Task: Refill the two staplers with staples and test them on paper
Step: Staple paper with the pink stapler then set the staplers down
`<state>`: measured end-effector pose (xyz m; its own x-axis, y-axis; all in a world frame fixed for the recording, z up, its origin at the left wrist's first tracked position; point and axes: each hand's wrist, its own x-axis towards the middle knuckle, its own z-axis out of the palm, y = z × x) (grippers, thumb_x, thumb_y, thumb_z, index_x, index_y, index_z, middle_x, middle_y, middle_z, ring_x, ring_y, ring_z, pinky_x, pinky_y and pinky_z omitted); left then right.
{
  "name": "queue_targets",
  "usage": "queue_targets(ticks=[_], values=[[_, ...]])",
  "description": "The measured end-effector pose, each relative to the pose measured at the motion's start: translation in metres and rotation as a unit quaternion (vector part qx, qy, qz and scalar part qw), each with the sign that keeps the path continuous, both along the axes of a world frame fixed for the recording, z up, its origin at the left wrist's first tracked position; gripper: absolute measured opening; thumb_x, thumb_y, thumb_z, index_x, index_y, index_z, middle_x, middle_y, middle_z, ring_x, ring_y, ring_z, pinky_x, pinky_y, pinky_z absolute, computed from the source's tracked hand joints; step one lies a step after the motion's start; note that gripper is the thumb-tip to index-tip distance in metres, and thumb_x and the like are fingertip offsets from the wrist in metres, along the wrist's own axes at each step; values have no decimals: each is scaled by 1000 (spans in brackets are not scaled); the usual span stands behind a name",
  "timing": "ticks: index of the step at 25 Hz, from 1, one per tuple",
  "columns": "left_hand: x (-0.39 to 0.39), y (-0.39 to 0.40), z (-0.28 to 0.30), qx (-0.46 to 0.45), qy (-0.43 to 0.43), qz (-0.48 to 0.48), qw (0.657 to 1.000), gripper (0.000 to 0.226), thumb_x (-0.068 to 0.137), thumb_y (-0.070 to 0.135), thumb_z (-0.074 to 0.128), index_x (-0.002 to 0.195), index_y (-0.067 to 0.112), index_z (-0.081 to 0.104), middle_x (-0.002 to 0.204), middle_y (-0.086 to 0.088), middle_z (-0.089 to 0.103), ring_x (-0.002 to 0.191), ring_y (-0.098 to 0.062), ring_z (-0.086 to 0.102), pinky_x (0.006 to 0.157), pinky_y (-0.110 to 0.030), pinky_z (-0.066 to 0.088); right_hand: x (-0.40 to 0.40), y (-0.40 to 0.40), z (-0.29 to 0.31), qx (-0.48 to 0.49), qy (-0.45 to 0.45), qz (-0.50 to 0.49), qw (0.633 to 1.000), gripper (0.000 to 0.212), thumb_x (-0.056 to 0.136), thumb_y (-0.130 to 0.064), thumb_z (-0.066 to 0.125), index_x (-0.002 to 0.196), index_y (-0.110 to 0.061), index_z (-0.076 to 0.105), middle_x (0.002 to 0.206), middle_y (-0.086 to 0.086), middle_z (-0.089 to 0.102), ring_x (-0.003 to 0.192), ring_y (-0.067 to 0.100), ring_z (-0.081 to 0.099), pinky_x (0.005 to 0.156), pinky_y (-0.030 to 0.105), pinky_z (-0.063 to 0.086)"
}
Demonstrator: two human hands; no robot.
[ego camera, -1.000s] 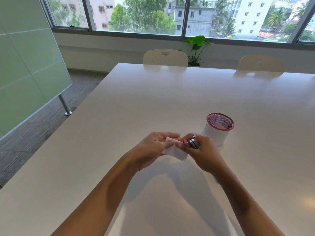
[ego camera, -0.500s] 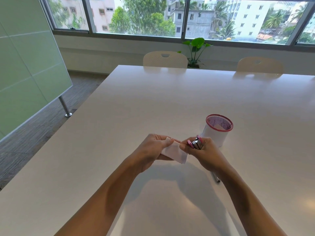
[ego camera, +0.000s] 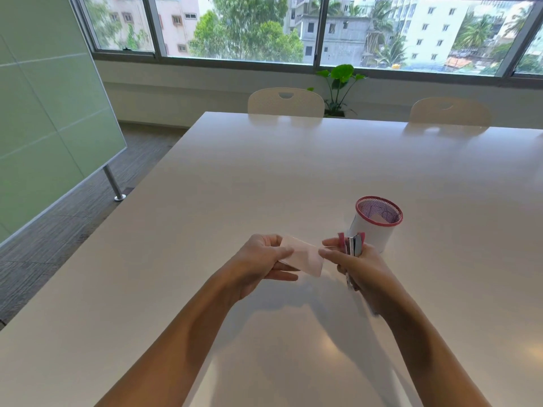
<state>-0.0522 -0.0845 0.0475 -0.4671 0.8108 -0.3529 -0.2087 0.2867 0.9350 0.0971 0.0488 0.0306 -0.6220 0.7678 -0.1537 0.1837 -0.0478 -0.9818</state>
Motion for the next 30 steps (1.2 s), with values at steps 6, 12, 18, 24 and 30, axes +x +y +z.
queue_targets(ticks=[6, 12, 18, 24, 30], values=[[-4, 3, 4, 96, -71, 156, 980, 12, 88, 5, 70, 97, -3, 70, 88, -10, 76, 68, -18, 74, 64, -23, 61, 2, -6, 2, -134, 44, 13, 990, 19, 100, -17, 56, 96, -3, 67, 86, 11, 74, 71, 14, 66, 70, 24, 53], [7, 8, 8, 139, -52, 186, 971, 18, 84, 7, 75, 95, -4, 68, 91, -16, 77, 71, -27, 75, 68, -27, 62, -5, -18, -7, -40, -29, 95, 994, 24, 97, -23, 60, 93, -1, 67, 63, -2, 51, 52, 8, 44, 52, 19, 39], [15, 10, 6, 104, 8, 185, 977, 24, 79, 7, 79, 96, -5, 67, 87, -18, 76, 72, -30, 76, 70, -33, 63, -11, -30, -5, -48, -21, 140, 989, 11, 93, -18, 65, 86, -10, 61, 63, -3, 47, 55, 8, 43, 58, 24, 34], [16, 9, 5, 86, 90, 183, 975, 15, 78, 10, 81, 83, 5, 68, 82, -14, 76, 68, -25, 76, 68, -34, 63, -15, -31, 7, -163, 58, 161, 972, 30, 98, -38, 53, 108, -10, 55, 73, 2, 53, 61, 8, 45, 60, 23, 38], [15, 10, 5, 71, 150, 182, 969, 15, 78, 11, 82, 80, 7, 68, 81, -11, 77, 62, -22, 75, 64, -33, 63, -18, -27, 3, -258, 69, 117, 956, 57, 100, -56, 34, 112, -6, 59, 74, 5, 65, 65, 12, 53, 59, 25, 45]])
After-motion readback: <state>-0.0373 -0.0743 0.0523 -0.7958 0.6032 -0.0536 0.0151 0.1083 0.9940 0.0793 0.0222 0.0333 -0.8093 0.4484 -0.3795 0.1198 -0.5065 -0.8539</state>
